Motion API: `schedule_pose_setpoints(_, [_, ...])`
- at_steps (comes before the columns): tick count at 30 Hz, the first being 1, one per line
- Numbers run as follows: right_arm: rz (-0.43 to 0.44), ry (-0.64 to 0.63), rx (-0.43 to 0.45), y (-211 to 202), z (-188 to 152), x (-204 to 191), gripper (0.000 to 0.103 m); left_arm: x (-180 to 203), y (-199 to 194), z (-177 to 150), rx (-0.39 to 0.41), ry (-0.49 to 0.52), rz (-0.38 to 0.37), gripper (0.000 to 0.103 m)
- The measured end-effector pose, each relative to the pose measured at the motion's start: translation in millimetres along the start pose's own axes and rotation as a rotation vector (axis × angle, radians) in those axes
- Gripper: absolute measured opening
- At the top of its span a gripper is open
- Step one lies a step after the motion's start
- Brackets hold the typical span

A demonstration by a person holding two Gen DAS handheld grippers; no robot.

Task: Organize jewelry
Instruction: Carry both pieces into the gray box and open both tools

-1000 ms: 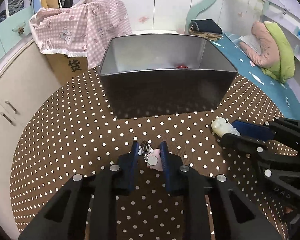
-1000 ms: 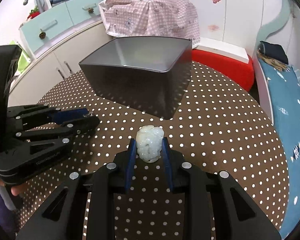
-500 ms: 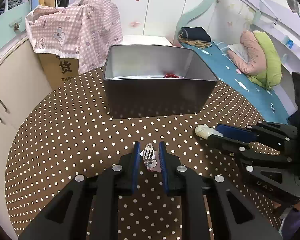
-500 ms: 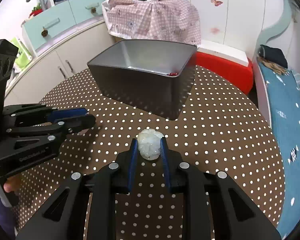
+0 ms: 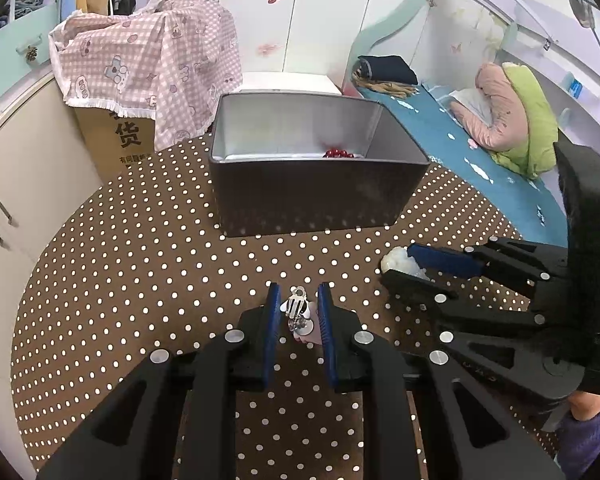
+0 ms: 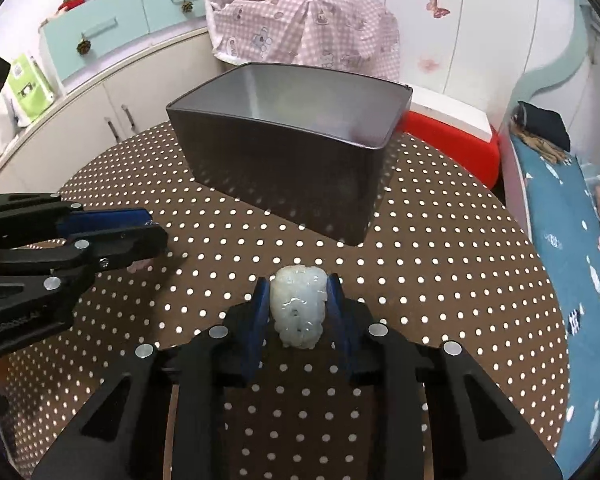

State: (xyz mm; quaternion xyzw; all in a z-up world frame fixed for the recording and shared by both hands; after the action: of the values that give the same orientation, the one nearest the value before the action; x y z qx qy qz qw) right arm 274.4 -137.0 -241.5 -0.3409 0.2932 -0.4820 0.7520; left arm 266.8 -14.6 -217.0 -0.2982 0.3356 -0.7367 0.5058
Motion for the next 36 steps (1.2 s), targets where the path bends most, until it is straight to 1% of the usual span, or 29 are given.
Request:
schedule_pose_setpoints(3, [0.019,0.016,0.006,-4.1,-0.4,3.8,0.029,-1.1,-8.0,3.3,0.017,0.001,-0.016,0.017])
schedule_pose_setpoints(6, [0.035,0.016,0.032,-17.8,0.3,5.1,0.029,0.6,-19.1,7.5,0.044,0.009,-0.023,0.017])
schedule_pose_setpoints(11, [0.055,0.002,0.103,-47.9,14.8,0.0,0.029,5.4,-41.9,20.4,0.1,0.021,-0.047,0.017])
schedule_pose_setpoints(15, [0.063,-0.005,0.149,-64.6,33.4,0.4,0.029,5.5,-55.1,42.9,0.136,0.024,-0.067,0.017])
schedule_pose_setpoints(19, [0.068,0.003,0.189,-75.4,57.1,6.1,0.029,4.8,-58.5,71.1,0.158,0.033,-0.071,0.017])
schedule_pose_setpoints(23, [0.073,0.02,0.204,-74.0,78.2,14.3,0.029,1.9,-47.1,97.6,0.141,0.03,-0.063,0.017])
schedule_pose_setpoints(27, [0.077,0.042,0.182,-55.3,93.6,24.1,0.029,-2.8,-20.8,113.3,0.092,0.014,-0.059,0.017])
schedule_pose_setpoints(29, [0.075,0.05,0.166,-43.0,98.1,28.0,0.029,-4.6,-6.5,114.5,0.06,0.006,-0.057,0.017])
schedule_pose_setpoints(32, [0.075,0.054,0.143,-27.7,98.9,30.1,0.029,-7.1,8.8,112.1,0.034,-0.001,-0.06,0.017])
schedule_pose_setpoints(34, [0.074,0.055,0.129,-18.8,99.5,32.0,0.029,-10.8,18.8,110.2,0.021,-0.018,-0.075,0.017])
schedule_pose_setpoints(36, [0.076,0.058,0.118,-11.2,100.4,33.3,0.029,-13.0,27.0,108.6,0.006,-0.021,-0.068,0.017])
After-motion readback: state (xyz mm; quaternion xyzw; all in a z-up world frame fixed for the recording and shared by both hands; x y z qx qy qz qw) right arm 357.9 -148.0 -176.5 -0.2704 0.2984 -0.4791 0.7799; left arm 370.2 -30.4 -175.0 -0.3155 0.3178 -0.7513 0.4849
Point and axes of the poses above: each gripper's, at about its wrist camera, not at the fingertips, and y roughly the way its jaws point, x to its right, z to its top, the point moved 1 cm from there along y, roughly the way its jaws point, and after that the axes turned 2 degrees about z, right-handed, at the moved point
